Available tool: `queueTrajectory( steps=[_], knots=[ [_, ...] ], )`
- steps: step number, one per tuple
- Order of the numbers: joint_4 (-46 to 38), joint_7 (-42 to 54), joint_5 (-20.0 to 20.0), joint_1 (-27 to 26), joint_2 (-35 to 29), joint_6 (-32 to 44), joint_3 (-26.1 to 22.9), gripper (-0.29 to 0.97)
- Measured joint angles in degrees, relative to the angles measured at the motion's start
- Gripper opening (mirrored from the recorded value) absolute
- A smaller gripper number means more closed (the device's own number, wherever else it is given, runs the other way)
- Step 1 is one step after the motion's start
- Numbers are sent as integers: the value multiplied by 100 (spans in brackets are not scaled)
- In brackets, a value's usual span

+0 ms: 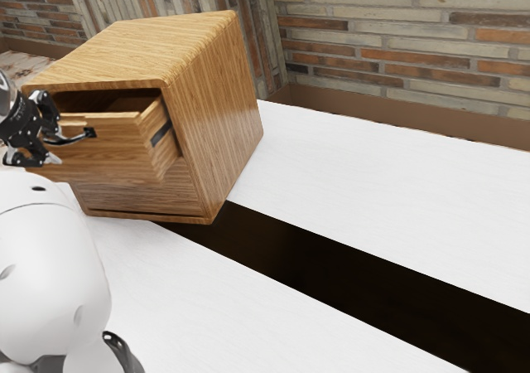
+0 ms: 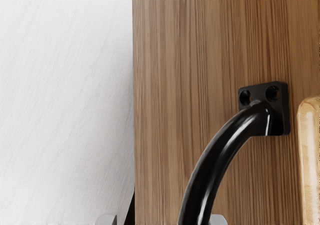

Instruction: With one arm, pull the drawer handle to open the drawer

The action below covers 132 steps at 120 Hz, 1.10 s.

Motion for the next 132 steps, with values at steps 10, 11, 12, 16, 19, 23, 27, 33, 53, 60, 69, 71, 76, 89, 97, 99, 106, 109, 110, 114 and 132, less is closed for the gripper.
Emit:
queueTrajectory(
  steps=[10, 11, 12, 16, 19, 23, 27, 33, 53, 60, 69, 71, 76, 89, 97, 99, 106, 109, 110, 114, 132],
  knots=[
    [-84, 3, 44, -126, -30, -11, 107, 16],
    [-93, 4, 48, -136, -34, -13, 113, 16],
    [-102, 4, 52, -147, -39, -14, 119, 16],
    [-134, 5, 67, -176, -50, -20, 136, 16],
    [-154, 5, 77, -190, -58, -26, 144, 16],
    [-181, 6, 86, -203, -68, -34, 168, 16],
    [-212, 7, 94, -214, -85, -42, 194, 16],
    [-261, 8, 107, -238, -104, -59, 248, 16],
    [-417, 12, 177, -378, -185, -109, 439, 16],
    [-463, 13, 188, -416, -209, -123, 472, 16],
    [-504, 14, 194, -450, -223, -136, 493, 16],
    [-513, 14, 196, -458, -225, -139, 498, 16],
    [-532, 14, 198, -479, -233, -144, 511, 16],
    [-549, 14, 202, -502, -281, -153, 549, 16],
    [-583, 13, 212, -549, -312, -163, 628, 16],
    [-588, 13, 226, -571, -316, -165, 660, 16],
    [-645, 12, 262, -648, -325, -169, 755, 16],
    [-686, 12, 276, -674, -345, -172, 784, 16],
    [-697, 11, 281, -682, -350, -173, 793, 16],
    [-735, 10, 302, -709, -364, -178, 822, 16],
    [-846, 1, 403, -808, -398, -195, 930, 16]
  ],
)
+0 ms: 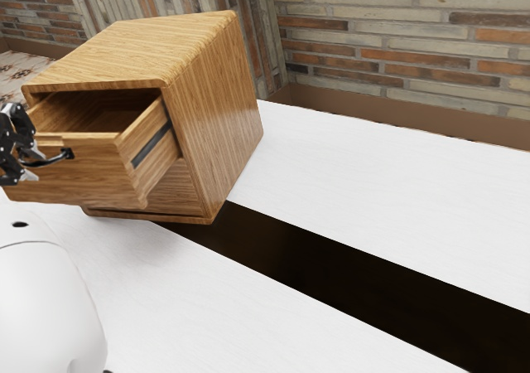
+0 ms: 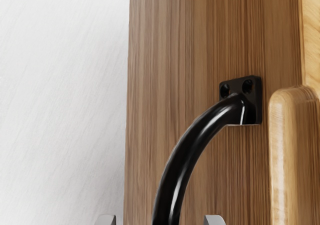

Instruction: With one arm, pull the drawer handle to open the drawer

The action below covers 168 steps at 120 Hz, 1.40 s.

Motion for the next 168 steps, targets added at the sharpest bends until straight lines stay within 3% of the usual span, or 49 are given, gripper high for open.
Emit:
queueTrajectory(
  steps=[168],
  knots=[
    [-812, -103, 384, -525, -421, -106, 643, 17]
  ],
)
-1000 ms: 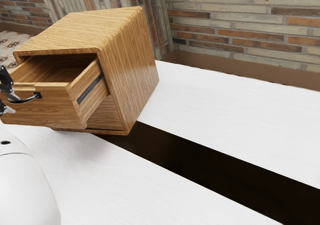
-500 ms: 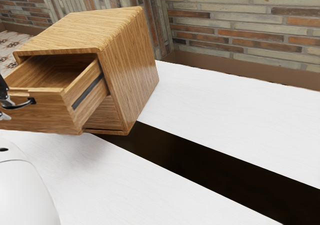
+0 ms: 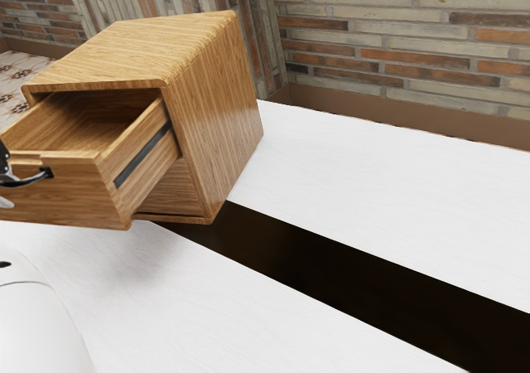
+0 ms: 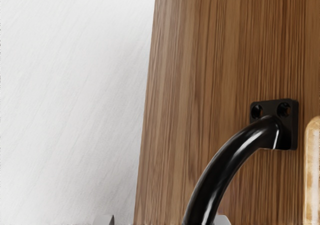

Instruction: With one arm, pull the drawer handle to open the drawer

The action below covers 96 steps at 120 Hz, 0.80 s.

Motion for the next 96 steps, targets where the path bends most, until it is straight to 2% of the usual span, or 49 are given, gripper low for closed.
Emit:
queueTrajectory(
  steps=[37, 69, 76, 84, 89, 96],
  knots=[
    [-134, -25, 51, -128, -138, -23, 151, 18],
    [-183, -93, 283, -296, -224, -61, 356, 18],
    [309, -142, 438, -320, -243, -96, 363, 20],
    [1590, -229, 691, -330, -245, -195, 359, 22],
    [2118, -296, 755, -355, -244, -252, 360, 29],
    [2431, -434, 753, -463, -113, -457, 424, 38]
  ],
)
